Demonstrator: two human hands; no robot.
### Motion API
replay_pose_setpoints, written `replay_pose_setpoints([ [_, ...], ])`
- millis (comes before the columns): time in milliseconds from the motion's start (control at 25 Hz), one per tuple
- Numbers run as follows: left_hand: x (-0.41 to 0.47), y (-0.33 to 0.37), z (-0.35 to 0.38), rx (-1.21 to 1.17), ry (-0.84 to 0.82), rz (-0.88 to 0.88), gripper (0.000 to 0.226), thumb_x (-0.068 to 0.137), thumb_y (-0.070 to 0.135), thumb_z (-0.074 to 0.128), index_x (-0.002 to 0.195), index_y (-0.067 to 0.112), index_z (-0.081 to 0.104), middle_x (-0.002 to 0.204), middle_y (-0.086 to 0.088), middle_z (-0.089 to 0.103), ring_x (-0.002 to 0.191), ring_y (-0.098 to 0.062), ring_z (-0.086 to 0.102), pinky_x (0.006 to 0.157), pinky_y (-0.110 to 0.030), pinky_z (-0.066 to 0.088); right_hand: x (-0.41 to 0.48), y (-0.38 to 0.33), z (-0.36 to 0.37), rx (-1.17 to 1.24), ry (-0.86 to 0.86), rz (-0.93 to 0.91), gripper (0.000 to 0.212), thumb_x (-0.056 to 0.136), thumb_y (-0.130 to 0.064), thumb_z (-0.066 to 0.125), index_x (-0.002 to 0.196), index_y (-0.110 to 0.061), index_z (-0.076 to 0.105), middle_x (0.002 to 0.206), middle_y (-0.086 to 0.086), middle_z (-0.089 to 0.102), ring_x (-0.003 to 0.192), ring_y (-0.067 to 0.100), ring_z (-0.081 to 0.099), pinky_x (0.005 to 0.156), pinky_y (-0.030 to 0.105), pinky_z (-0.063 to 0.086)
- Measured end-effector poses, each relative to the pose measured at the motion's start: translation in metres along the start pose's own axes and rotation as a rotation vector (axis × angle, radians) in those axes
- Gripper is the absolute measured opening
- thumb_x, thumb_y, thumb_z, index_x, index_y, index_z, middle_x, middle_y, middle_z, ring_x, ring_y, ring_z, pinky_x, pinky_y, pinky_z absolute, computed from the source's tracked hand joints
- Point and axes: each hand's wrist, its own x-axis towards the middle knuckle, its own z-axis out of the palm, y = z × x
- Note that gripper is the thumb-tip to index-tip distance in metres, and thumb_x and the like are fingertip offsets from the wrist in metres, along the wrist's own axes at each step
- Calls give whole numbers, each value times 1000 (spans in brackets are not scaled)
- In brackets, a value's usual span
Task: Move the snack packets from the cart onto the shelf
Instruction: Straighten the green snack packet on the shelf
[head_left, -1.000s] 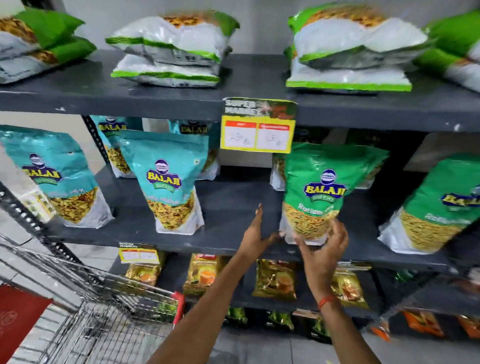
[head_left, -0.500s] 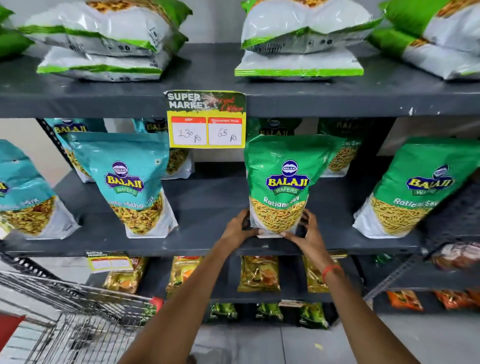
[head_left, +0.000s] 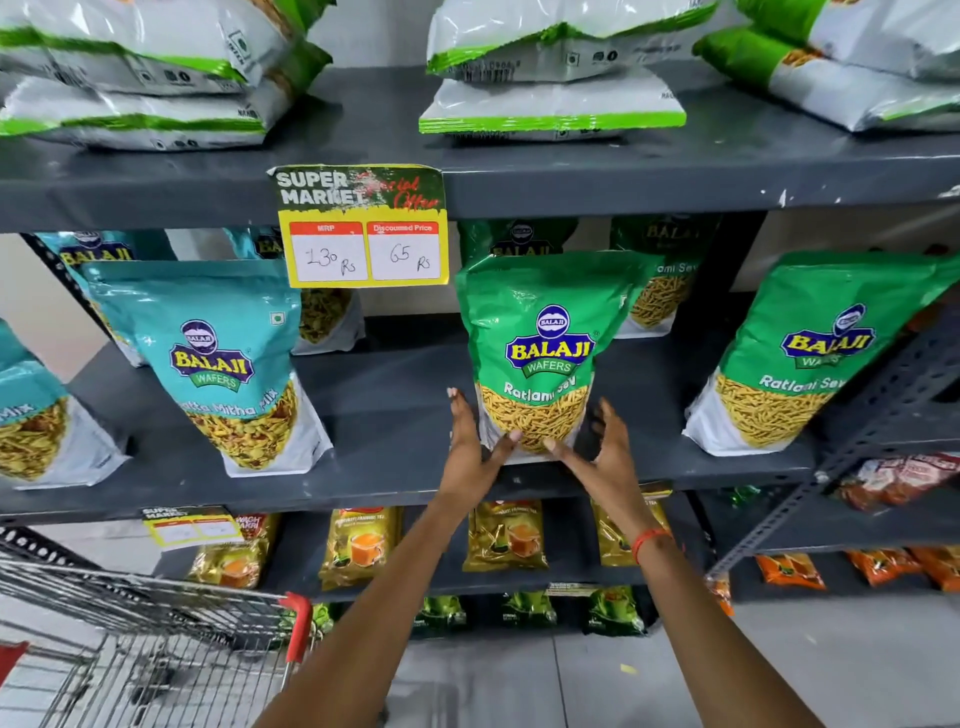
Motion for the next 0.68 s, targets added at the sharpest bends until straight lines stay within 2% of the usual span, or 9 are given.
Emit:
replay_pose_setpoints([
  [80,-16,13,17,122,177,111,96,78,70,33,139,27,-27,154,0,-25,143,-14,-18,116,-36,-5,-7,-6,-6,-46,137,-125,77,79,-40,68,140,-17,28,142,7,38,130,17,41,107,34,39],
  [200,-33,37,47,333,336,318,77,91,52,24,136,24,-31,150,-2,-26,140,-8,-26,119,-31,-6,-13,-20,-17,-43,277,-298,54,87,-29,59,133,-13,38,131,4,48,118,9,47,102,18,38],
  [280,-32,51,76,363,275,449,73,96,39,27,135,26,-33,150,-2,-22,142,-8,-22,120,-30,-3,-11,-22,-31,-29,342,-327,48,90,-26,56,132,-12,39,129,0,48,119,7,47,102,16,38],
  [360,-23,64,109,299,150,511,66,98,31,27,139,23,-24,152,1,-18,142,-5,-18,120,-29,2,-11,-11,-50,-25,458,-320,47,91,-24,55,133,-11,39,134,5,47,125,14,46,106,27,40],
  [440,-10,75,142,172,15,446,62,98,30,30,143,21,-12,154,7,-13,143,0,-12,120,-29,12,-10,12,-77,-35,629,-255,53,90,-23,58,135,-7,36,140,14,40,131,23,40,110,38,37],
  [520,5,84,169,80,-95,331,69,96,25,42,146,19,-5,157,5,-4,146,-12,8,115,-33,26,-5,35,-106,5,730,-124,71,84,-36,61,138,-2,31,145,21,30,136,29,33,114,43,31],
  [600,24,89,192,68,-210,221,82,89,15,57,146,10,-1,158,-9,9,142,-27,24,109,-33,29,3,54,-133,51,656,31,100,72,-63,56,144,-2,20,152,22,21,141,30,25,117,41,24],
  [680,43,90,207,117,-276,142,89,81,14,67,146,6,6,156,-16,17,141,-29,26,108,-28,24,13,67,-151,76,509,126,113,63,-71,48,147,-7,8,157,16,13,145,27,17,117,37,18],
])
